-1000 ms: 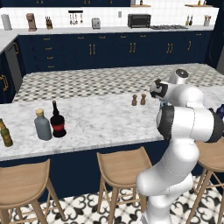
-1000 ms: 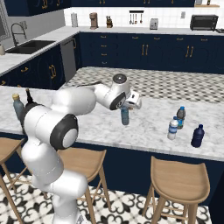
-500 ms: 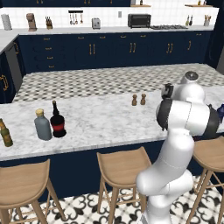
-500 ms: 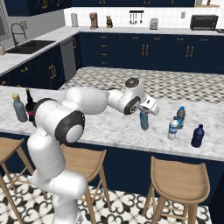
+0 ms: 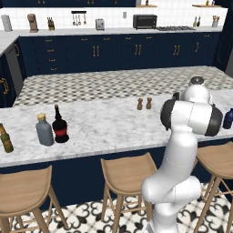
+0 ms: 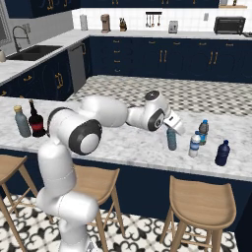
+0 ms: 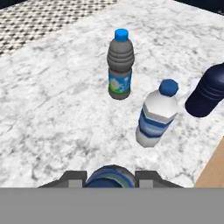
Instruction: Move the plastic bottles in the middle to the plastics group, and the glass bottles in the middle to the glass group.
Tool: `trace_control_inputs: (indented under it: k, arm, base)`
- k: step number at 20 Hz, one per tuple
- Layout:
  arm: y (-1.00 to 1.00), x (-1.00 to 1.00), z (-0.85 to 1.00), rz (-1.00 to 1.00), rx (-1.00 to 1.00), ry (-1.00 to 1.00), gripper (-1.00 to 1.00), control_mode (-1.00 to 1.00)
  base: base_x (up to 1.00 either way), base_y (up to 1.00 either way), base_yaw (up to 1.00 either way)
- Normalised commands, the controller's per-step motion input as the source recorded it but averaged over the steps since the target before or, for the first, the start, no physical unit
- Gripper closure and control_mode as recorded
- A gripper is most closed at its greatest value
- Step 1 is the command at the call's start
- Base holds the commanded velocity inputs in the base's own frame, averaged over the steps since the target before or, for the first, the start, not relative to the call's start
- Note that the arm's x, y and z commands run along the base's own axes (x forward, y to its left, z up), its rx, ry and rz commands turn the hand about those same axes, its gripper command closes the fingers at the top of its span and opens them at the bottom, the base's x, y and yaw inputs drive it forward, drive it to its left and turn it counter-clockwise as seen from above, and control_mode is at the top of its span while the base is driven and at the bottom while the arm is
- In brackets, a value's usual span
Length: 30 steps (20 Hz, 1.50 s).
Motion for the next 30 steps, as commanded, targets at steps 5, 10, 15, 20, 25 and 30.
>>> trace_control_inputs:
  k: [5,10,15,20,25,30]
  arm:
    - [-0.19,0.18,-0.23,-0.15,0.00,-0.01,1.00,-1.00]
    - [-0.32,0.21,-0.16,-0.11,0.00,0.00,1.00,-1.00]
    - [-0.25,0.20,-0.09,-0.09,0.00,0.00,1.00,-1.00]
    - [-0.16,0.18,-0.29,-0.03,0.02,0.00,1.00,-1.00]
    - [-0.15,0.15,-0.39,0.00,0.10,0.00,1.00,-1.00]
    - [-0.17,-0.01,-0.38,0.00,0.07,0.00,1.00,-1.00]
  base:
    - [0.00,0.00,0.00]
    - [0.00,0.00,0.00]
    - [0.00,0.00,0.00]
    - [0.00,0.00,0.00]
    - [0.00,0.00,0.00]
    - [0.00,0.00,0.00]
